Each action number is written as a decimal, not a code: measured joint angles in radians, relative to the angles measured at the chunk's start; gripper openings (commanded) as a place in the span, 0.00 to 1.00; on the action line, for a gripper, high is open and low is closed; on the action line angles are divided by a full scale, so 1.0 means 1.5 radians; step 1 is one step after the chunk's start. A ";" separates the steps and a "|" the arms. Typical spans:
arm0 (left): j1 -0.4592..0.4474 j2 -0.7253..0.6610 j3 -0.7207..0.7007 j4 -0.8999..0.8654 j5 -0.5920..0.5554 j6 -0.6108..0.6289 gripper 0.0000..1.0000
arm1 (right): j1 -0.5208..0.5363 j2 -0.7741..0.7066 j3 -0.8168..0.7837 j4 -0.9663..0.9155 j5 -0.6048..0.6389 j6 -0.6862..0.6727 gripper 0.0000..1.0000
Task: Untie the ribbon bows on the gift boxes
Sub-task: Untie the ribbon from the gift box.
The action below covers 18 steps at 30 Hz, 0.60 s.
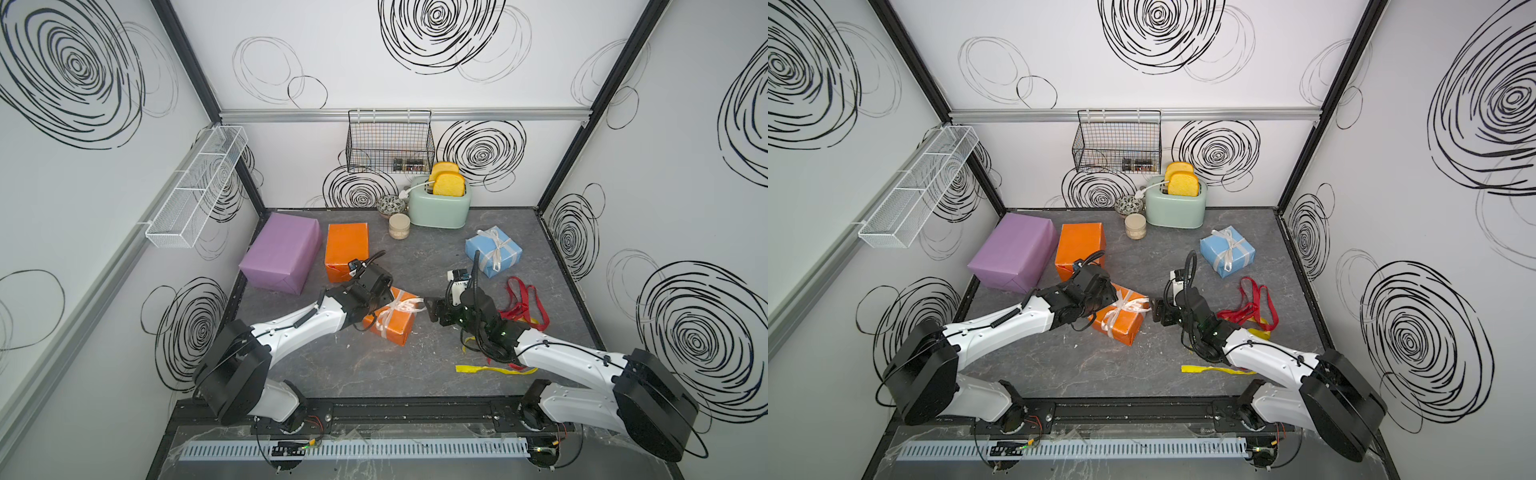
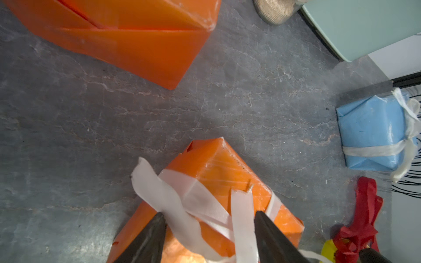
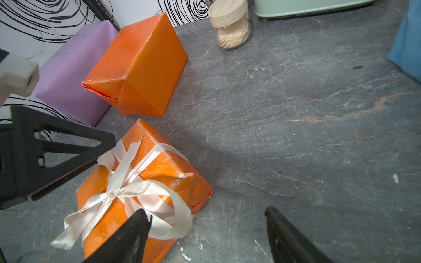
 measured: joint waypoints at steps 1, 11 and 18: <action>0.000 0.006 0.004 -0.003 -0.004 0.008 0.63 | 0.000 0.000 0.000 0.000 0.001 0.000 0.83; -0.004 0.026 0.010 -0.009 -0.030 0.044 0.27 | 0.001 0.000 0.000 0.000 0.004 -0.001 0.83; -0.009 0.026 0.018 -0.017 -0.045 0.054 0.00 | 0.004 0.000 0.000 -0.001 0.005 -0.001 0.83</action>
